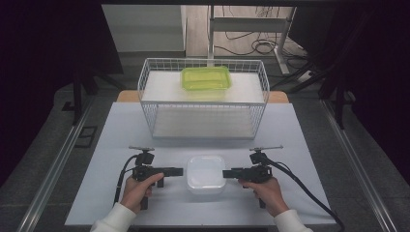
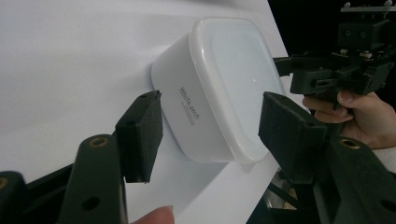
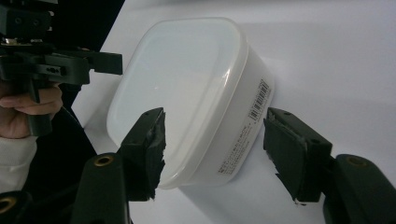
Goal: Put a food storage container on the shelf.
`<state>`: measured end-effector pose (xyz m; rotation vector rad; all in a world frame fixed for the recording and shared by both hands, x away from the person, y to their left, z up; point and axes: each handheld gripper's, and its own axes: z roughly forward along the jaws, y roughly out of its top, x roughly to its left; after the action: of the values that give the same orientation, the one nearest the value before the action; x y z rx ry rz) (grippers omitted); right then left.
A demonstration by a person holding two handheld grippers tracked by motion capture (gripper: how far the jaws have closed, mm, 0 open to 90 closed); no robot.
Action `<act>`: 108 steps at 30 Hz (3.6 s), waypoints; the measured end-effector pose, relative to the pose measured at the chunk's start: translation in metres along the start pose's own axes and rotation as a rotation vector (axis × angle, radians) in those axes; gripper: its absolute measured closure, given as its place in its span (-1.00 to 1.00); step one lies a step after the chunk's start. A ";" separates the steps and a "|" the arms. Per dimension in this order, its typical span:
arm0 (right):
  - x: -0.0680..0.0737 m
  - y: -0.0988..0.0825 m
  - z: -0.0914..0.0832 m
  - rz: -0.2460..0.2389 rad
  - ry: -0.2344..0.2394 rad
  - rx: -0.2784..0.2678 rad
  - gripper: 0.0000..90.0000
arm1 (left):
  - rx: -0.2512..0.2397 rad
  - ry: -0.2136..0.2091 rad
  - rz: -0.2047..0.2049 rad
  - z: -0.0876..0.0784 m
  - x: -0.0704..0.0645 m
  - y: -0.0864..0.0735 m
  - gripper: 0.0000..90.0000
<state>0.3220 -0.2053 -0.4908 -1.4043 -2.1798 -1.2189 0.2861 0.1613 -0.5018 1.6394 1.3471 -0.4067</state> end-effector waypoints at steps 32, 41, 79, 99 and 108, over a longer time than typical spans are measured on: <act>-0.005 0.002 0.009 0.106 0.083 0.008 0.47 | 0.033 -0.135 -0.135 0.027 0.013 0.000 0.49; -0.006 0.001 0.006 0.123 0.100 0.008 0.56 | 0.025 -0.139 -0.140 0.023 0.010 -0.001 0.66; 0.000 0.002 -0.003 0.071 0.108 -0.024 0.74 | 0.007 -0.094 -0.057 0.013 -0.005 0.000 0.80; 0.003 0.006 -0.009 0.060 0.117 -0.049 0.77 | -0.008 -0.080 -0.007 0.008 -0.014 0.006 0.80; 0.009 0.016 -0.018 0.045 0.124 -0.075 0.77 | -0.031 -0.085 0.016 0.003 -0.024 0.018 0.80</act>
<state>0.3279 -0.2106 -0.4663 -1.3598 -2.0292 -1.3470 0.2945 0.1461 -0.4779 1.5889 1.2707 -0.4389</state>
